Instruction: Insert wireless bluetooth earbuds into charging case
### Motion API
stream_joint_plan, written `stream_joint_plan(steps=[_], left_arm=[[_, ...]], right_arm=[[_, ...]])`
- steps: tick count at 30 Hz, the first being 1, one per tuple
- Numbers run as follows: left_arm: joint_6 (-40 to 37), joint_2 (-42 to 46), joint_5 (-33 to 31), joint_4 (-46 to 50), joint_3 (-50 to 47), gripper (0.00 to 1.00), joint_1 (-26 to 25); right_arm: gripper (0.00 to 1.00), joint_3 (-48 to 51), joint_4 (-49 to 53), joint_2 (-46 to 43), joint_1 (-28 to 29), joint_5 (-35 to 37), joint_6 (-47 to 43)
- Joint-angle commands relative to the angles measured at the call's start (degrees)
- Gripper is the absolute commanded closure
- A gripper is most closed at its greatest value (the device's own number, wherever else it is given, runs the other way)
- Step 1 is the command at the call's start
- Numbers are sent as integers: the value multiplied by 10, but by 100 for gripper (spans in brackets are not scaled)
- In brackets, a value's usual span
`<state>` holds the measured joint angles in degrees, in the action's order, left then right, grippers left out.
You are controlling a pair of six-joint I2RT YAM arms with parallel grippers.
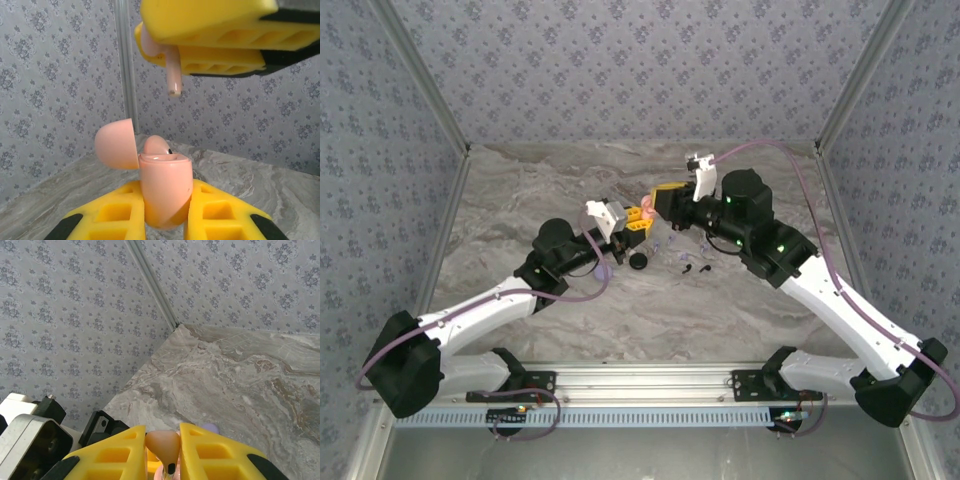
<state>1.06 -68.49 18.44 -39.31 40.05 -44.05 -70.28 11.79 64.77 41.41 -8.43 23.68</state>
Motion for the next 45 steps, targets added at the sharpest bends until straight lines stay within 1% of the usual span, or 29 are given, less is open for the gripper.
stream_joint_plan(steps=[1,10,12,16,23,37,45], left_arm=[[11,-2,2,-30,24,100,-4],[14,-2,-3,-30,25,100,-4],[14,-2,-3,-29,25,100,-4],[15,-2,-2,-30,26,100,-4],[15,-1,0,-31,24,100,-4],[24,-3,-4,-36,23,100,-4],[34,-5,-3,-43,21,100,-4]], right_arm=[[78,12,-13,2,3,-6,13],[78,15,-8,4,6,-10,20],[78,36,-8,4,6,-8,21],[78,42,-11,6,6,-6,22],[78,40,-10,9,7,-5,21],[79,36,-50,2,7,20,8],[79,37,-64,12,8,22,3]])
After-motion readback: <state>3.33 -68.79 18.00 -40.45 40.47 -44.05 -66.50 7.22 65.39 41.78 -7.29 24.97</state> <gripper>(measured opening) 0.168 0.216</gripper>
